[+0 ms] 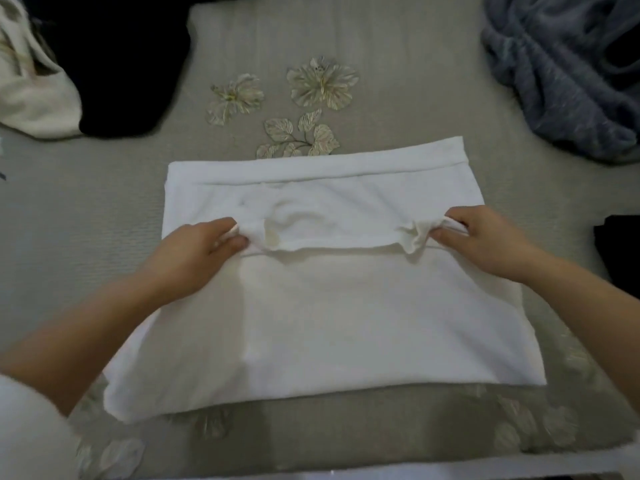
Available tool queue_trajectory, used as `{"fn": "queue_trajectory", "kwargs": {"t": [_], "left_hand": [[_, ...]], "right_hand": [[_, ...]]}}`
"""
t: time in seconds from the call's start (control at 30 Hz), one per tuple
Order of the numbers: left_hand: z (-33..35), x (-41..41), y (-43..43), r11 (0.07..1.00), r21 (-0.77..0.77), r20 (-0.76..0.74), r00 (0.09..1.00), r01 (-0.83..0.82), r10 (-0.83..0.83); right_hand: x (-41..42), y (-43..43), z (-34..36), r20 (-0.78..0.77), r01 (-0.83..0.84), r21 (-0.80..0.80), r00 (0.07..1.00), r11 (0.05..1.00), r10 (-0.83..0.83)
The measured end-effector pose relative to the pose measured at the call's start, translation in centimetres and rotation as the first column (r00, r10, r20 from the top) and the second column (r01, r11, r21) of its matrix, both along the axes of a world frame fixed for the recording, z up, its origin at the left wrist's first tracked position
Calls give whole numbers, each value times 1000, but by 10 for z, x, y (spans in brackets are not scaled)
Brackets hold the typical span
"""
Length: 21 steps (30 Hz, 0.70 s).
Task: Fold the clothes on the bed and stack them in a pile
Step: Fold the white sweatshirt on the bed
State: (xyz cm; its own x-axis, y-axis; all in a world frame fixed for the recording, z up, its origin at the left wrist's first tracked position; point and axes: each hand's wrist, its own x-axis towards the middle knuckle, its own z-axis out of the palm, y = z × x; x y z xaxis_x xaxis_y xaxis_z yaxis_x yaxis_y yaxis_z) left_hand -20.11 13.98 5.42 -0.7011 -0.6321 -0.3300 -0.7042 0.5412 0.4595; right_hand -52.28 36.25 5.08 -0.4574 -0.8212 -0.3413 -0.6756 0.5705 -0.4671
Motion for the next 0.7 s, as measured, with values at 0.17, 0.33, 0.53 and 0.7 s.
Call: {"fn": "queue_trajectory", "kwargs": {"t": [0.17, 0.33, 0.53, 0.7], "left_hand": [[-16, -43, -64, 998, -64, -47, 999, -28, 25], [-27, -80, -118, 990, -137, -85, 996, -40, 28], [-78, -77, -124, 948, 15, -81, 945, -317, 317], [-100, -32, -95, 896, -180, -39, 913, -406, 406]], "right_hand": [[-33, -47, -15, -109, 93, -165, 988, 982, -112], [-57, -94, -32, -235, 133, -263, 952, 955, -197], [-57, -111, -66, -117, 369, -78, 919, 926, -376], [-60, -56, -78, -194, 465, -19, 867, 885, -460]]}}
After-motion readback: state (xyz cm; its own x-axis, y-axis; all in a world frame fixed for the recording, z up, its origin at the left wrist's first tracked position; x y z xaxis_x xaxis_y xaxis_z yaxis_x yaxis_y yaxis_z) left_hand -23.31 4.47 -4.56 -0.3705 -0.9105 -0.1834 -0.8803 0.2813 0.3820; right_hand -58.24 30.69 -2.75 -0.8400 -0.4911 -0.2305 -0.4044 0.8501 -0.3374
